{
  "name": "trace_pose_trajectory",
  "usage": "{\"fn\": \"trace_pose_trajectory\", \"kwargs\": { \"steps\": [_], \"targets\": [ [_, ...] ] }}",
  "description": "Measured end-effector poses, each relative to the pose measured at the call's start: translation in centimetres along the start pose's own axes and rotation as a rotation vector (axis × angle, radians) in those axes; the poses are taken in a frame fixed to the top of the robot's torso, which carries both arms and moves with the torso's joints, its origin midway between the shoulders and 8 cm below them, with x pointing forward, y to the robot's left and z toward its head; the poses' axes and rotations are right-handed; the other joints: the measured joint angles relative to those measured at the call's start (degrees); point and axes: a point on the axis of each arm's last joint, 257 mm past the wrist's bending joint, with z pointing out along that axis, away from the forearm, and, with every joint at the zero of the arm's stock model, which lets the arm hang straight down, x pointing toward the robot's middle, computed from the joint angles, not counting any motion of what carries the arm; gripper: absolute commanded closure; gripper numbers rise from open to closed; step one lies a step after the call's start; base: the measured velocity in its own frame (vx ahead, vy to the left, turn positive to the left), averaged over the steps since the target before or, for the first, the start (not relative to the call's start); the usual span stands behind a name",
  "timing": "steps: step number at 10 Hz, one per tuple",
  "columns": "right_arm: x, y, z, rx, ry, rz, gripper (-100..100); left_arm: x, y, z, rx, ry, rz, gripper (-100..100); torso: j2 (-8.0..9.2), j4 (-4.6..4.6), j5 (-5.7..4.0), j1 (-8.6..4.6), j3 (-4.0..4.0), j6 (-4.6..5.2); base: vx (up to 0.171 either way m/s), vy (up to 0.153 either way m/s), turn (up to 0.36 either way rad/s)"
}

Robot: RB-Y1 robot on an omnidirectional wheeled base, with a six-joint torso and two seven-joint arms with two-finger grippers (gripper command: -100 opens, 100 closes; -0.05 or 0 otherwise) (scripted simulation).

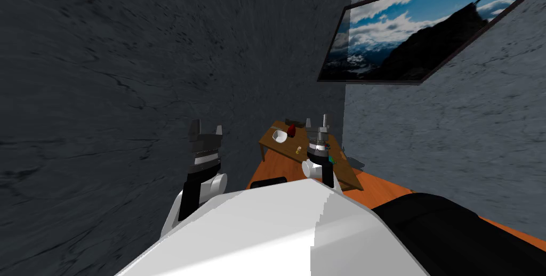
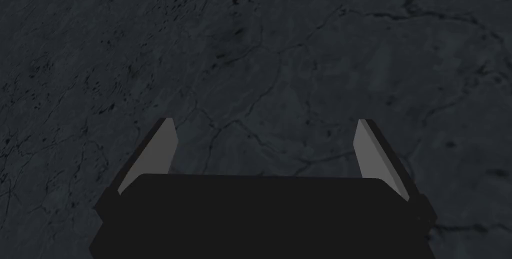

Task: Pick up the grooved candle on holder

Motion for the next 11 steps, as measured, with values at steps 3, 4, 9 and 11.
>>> {"fn": "trace_pose_trajectory", "kwargs": {
  "steps": [3,4,9,11],
  "targets": [
    [1.0,-3.6,-0.4,0.069,0.083,-0.068,-100,0.0,0.0,0.0,0.0,0.0,0.0,0,0.1,0.02,-0.05,-0.23,0.06,0.0,-0.034,-0.052,-0.073],
    [1.4,-5.0,-0.6,0.097,0.11,-0.099,-100,0.0,0.0,0.0,0.0,0.0,0.0,0,0.11,0.02,-0.06,-0.24,0.06,0.01,-0.04,-0.061,-0.079],
    [2.4,-11.4,-2.3,0.217,0.23,-0.252,-100,0.0,0.0,0.0,0.0,0.0,0.0,0,0.1,0.02,-0.07,-0.28,0.06,0.01,-0.031,-0.057,-0.056],
    [2.6,-13.7,-2.7,0.257,0.266,-0.308,-100,0.0,0.0,0.0,0.0,0.0,0.0,0,0.1,0.02,-0.05,-0.21,0.06,0.01,-0.023,-0.048,-0.047]
  ]
}}
